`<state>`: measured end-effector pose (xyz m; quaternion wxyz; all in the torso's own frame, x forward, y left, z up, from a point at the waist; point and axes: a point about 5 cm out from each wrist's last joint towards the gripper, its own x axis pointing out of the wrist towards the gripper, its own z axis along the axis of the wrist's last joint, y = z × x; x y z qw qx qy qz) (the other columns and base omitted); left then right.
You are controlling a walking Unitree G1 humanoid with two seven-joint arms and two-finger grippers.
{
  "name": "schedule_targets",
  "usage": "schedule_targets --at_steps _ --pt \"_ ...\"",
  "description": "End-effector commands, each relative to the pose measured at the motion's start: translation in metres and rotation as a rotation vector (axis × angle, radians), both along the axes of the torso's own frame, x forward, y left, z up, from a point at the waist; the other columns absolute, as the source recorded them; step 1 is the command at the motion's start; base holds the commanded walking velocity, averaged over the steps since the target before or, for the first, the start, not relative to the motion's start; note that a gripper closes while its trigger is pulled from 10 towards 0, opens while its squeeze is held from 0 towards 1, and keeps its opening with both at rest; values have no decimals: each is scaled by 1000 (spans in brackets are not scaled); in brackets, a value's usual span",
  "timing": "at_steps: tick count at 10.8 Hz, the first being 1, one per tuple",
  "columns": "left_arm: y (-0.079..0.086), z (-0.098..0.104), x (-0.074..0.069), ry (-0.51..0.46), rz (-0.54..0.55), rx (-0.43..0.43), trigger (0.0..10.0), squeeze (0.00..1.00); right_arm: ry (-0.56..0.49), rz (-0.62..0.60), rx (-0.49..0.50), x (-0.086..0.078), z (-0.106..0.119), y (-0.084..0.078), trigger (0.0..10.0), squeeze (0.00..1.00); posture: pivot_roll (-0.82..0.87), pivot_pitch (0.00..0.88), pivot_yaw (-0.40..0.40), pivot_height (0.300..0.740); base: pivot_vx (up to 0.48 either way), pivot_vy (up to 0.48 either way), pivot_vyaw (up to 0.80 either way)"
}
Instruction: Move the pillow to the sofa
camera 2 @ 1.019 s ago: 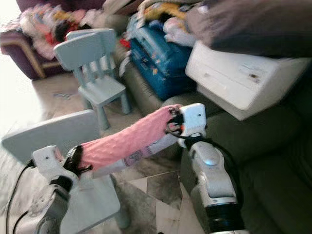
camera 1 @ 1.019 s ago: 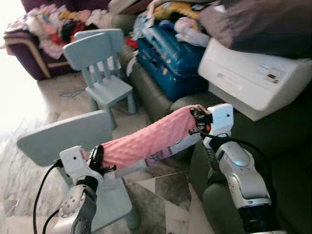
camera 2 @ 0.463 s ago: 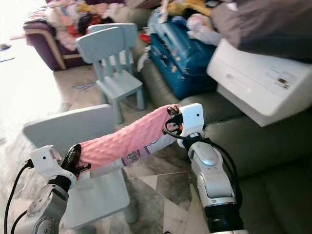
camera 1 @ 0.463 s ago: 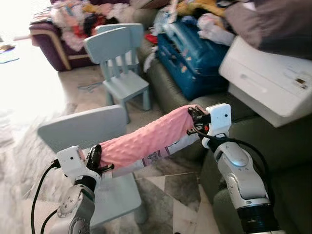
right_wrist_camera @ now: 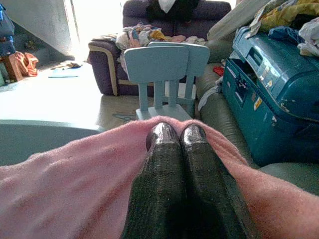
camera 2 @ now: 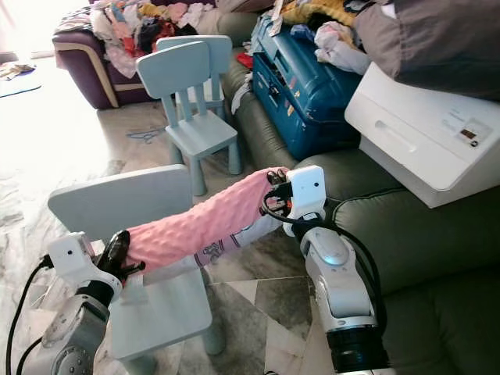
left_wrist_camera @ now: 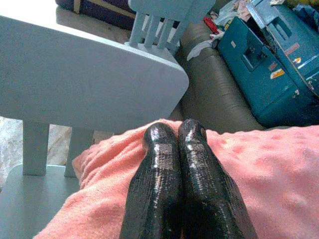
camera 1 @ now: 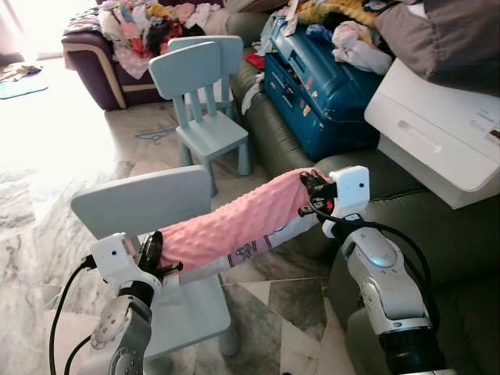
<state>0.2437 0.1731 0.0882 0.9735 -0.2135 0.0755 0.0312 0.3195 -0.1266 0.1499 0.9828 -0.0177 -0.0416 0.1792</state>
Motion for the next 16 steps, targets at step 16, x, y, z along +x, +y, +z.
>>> schedule_targets --at_steps 16 --pt "-9 9 3 -42 -31 11 10000 0 -45 8 5 1 11 0 10000 0 -198 112 47 740 -15 0 0"
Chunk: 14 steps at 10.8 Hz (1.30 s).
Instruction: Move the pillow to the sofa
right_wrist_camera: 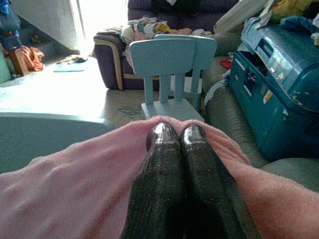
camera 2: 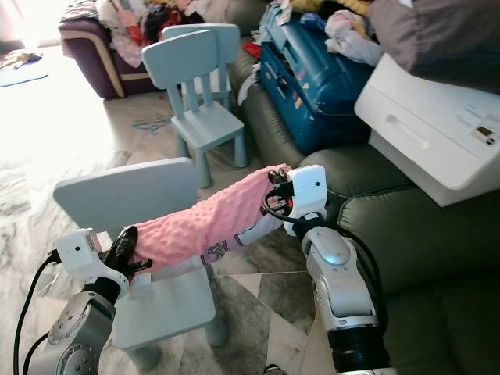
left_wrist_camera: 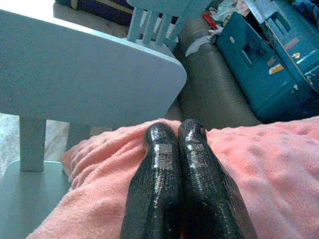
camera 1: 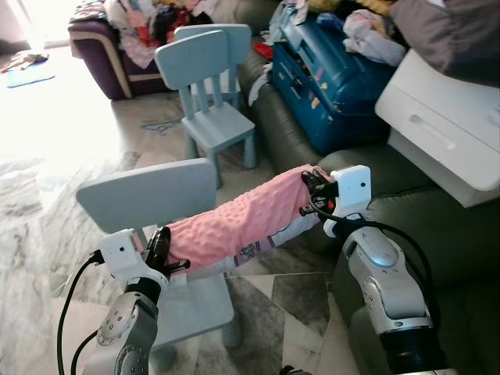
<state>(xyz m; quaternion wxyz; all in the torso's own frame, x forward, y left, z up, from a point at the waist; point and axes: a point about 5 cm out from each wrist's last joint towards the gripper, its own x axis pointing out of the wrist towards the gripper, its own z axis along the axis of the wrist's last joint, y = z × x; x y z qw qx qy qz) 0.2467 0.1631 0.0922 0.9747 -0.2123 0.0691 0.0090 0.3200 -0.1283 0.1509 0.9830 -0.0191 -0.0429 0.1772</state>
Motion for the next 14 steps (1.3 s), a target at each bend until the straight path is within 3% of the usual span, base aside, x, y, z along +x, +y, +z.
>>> schedule_targets --at_steps 1,14 --pt "1 5 0 -19 9 11 10000 0 -41 12 8 1 10 2 10000 0 -199 112 48 740 -244 0 0" --pt "2 5 3 -16 15 10 10000 0 -49 10 14 4 11 3 10000 0 -199 96 51 740 -276 0 0"
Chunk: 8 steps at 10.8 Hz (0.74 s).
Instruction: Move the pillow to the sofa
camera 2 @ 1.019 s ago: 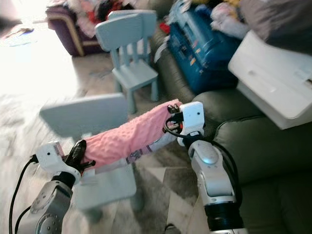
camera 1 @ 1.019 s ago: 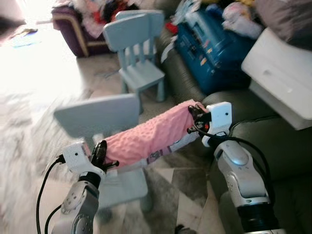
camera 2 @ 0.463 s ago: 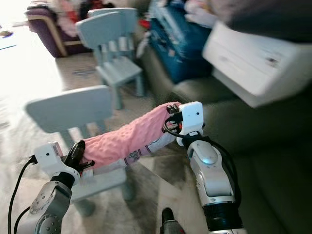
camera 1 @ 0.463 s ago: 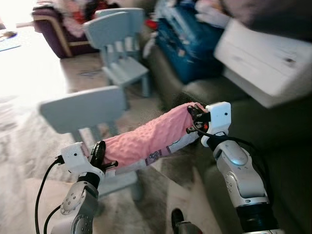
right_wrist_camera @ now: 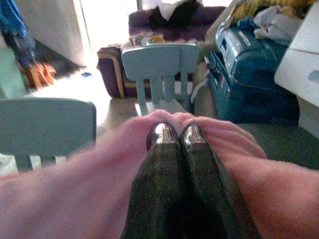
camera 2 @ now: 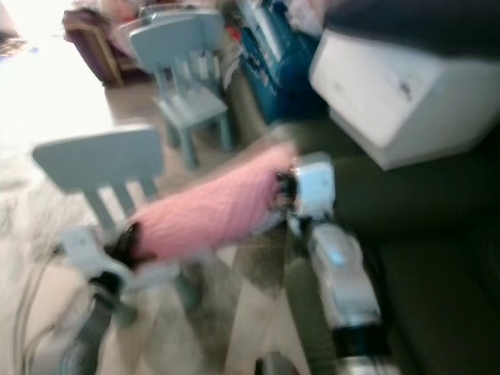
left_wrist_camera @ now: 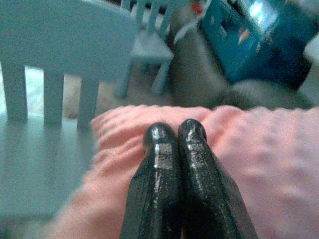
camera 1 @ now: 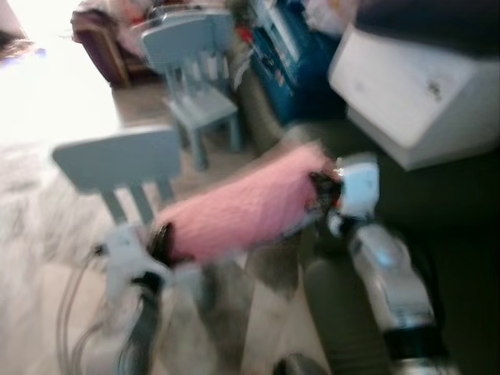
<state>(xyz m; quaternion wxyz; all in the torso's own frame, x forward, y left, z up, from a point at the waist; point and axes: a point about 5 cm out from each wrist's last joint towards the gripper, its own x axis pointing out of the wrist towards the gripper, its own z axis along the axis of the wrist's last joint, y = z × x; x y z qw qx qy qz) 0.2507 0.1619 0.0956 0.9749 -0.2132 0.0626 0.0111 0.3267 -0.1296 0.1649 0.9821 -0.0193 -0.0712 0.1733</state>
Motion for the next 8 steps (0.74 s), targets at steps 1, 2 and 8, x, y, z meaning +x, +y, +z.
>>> schedule_targets --at_steps 1,2,8 --pt "4 2 0 -14 -3 20 10000 0 5 17 4 -2 -3 4 10000 0 -200 93 51 740 0 0 0" --pt "6 4 0 -27 15 -16 10000 0 1 18 3 -3 -2 5 10000 0 -200 95 50 740 0 0 0" --pt "9 3 0 -32 28 -26 10000 0 3 18 4 -3 -3 6 10000 0 -201 94 52 740 0 0 0"
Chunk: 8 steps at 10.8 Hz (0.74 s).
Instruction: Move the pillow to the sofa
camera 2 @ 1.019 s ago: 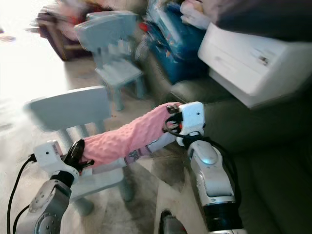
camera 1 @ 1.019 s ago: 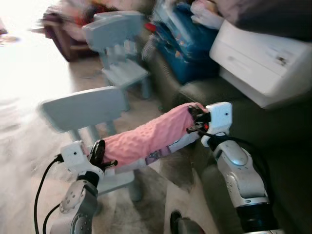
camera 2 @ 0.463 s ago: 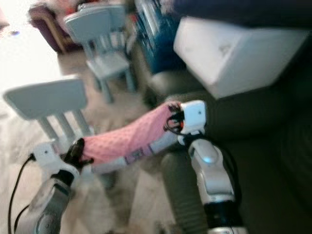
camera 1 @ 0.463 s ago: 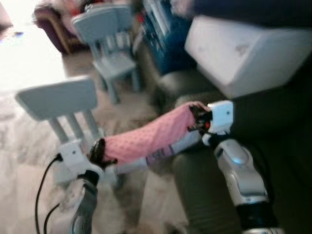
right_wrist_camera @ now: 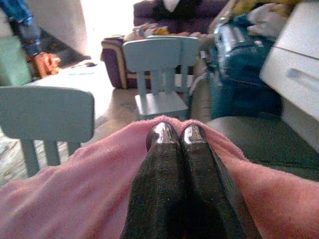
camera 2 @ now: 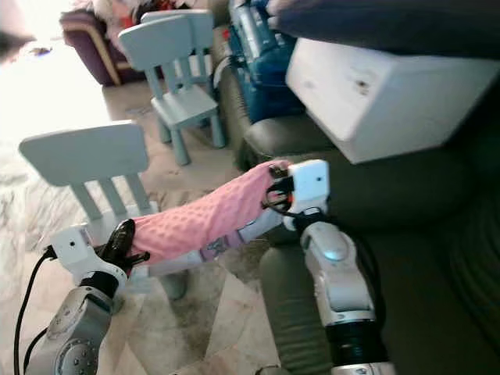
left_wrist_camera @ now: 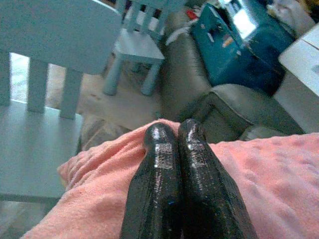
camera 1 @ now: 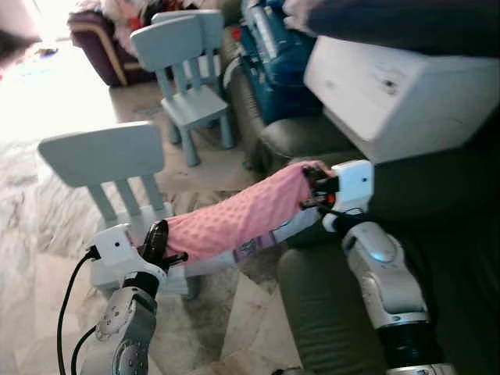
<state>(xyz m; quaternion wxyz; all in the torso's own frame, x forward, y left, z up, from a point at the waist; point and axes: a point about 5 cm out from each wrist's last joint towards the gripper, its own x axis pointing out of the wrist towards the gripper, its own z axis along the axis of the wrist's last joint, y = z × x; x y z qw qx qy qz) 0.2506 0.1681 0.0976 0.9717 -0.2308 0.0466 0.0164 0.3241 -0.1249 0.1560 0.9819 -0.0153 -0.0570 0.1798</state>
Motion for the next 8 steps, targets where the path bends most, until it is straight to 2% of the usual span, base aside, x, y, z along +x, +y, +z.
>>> schedule_targets --at_steps 1,8 --pt "2 1 1 0 10 -1 10000 0 -26 5 3 0 5 1 10000 0 -199 95 53 740 0 277 0" --pt "2 -2 0 28 9 -15 10000 0 -25 4 6 0 5 2 10000 0 -197 99 54 740 0 480 0"
